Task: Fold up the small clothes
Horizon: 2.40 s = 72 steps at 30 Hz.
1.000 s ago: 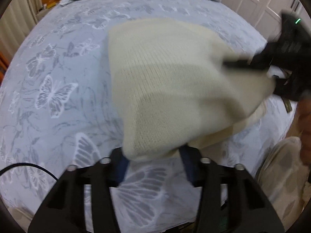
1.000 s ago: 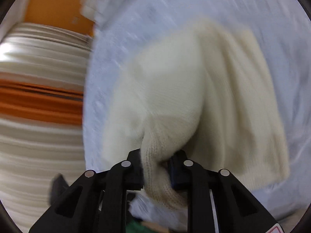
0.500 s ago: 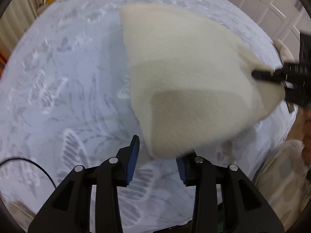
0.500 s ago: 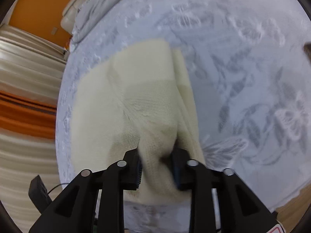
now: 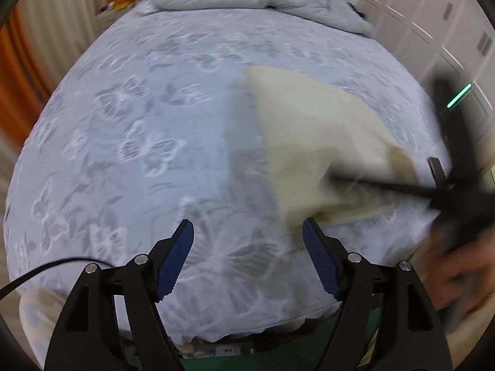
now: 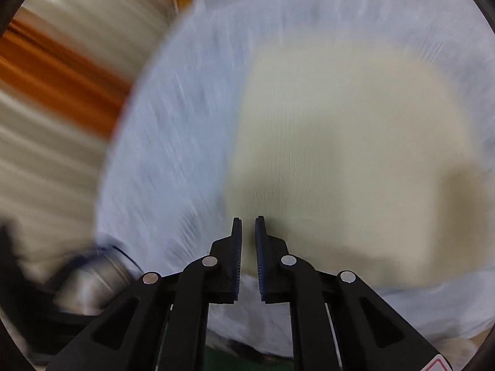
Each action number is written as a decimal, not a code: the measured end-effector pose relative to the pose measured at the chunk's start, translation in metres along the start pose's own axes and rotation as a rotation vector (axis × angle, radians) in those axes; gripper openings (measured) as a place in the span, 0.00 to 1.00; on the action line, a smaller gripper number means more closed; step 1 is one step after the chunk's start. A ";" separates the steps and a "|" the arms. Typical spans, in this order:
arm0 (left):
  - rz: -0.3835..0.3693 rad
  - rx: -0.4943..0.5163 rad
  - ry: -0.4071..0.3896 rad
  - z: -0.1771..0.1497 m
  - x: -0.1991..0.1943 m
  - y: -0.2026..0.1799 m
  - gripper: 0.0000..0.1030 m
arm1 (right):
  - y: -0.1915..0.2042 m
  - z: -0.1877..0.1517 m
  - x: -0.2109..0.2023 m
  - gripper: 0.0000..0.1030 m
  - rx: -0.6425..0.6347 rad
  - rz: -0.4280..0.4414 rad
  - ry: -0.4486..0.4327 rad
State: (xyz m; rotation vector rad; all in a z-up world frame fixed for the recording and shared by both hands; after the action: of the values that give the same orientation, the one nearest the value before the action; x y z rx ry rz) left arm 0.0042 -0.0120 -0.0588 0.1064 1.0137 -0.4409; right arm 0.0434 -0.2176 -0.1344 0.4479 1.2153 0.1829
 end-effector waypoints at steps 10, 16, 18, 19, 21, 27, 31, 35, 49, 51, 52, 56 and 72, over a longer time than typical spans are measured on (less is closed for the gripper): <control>-0.012 -0.031 -0.006 0.002 0.001 0.007 0.70 | -0.039 0.016 -0.091 0.03 0.122 -0.147 -0.234; -0.051 0.018 -0.032 0.017 0.006 -0.028 0.70 | -0.134 0.002 -0.047 0.00 0.298 -0.227 -0.082; -0.068 0.032 -0.033 0.021 0.008 -0.038 0.70 | -0.123 0.011 -0.069 0.00 0.310 -0.213 -0.150; -0.067 0.037 -0.032 0.023 0.010 -0.042 0.70 | -0.117 0.016 -0.076 0.05 0.299 -0.213 -0.178; -0.083 0.046 -0.030 0.026 0.013 -0.051 0.74 | -0.105 0.026 -0.086 0.13 0.261 -0.223 -0.216; -0.076 0.083 -0.026 0.033 0.025 -0.072 0.74 | -0.130 0.031 -0.044 0.09 0.217 -0.319 -0.136; -0.069 0.080 -0.016 0.035 0.034 -0.078 0.74 | -0.127 0.037 -0.046 0.10 0.206 -0.314 -0.152; -0.057 0.090 0.000 0.035 0.045 -0.084 0.74 | -0.121 0.030 -0.073 0.11 0.227 -0.274 -0.200; -0.032 0.087 0.039 0.037 0.069 -0.088 0.74 | -0.121 0.017 -0.081 0.16 0.268 -0.192 -0.279; -0.027 0.086 0.026 0.039 0.069 -0.085 0.74 | -0.123 0.014 -0.094 0.16 0.283 -0.186 -0.320; -0.018 0.086 0.021 0.039 0.071 -0.083 0.74 | -0.130 0.010 -0.086 0.17 0.291 -0.206 -0.291; -0.016 0.058 0.066 0.041 0.089 -0.079 0.74 | -0.143 0.010 -0.057 0.20 0.309 -0.201 -0.187; -0.206 -0.278 0.134 0.062 0.155 -0.044 0.96 | -0.176 0.012 -0.025 0.95 0.508 -0.007 -0.175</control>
State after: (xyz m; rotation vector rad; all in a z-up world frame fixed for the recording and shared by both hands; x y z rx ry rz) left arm 0.1054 -0.1175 -0.1503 -0.2228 1.2138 -0.4799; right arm 0.0282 -0.3873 -0.1849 0.8821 1.0840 -0.1758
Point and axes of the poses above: each gripper's, at about its wrist camera, not at the fingertips, and x roughly the way its jaws point, y to its left, z to its top, the point moved 1 cm from there along x, roughly the way its jaws point, and after that the axes turned 5 degrees about -y, right-handed, at the moved point
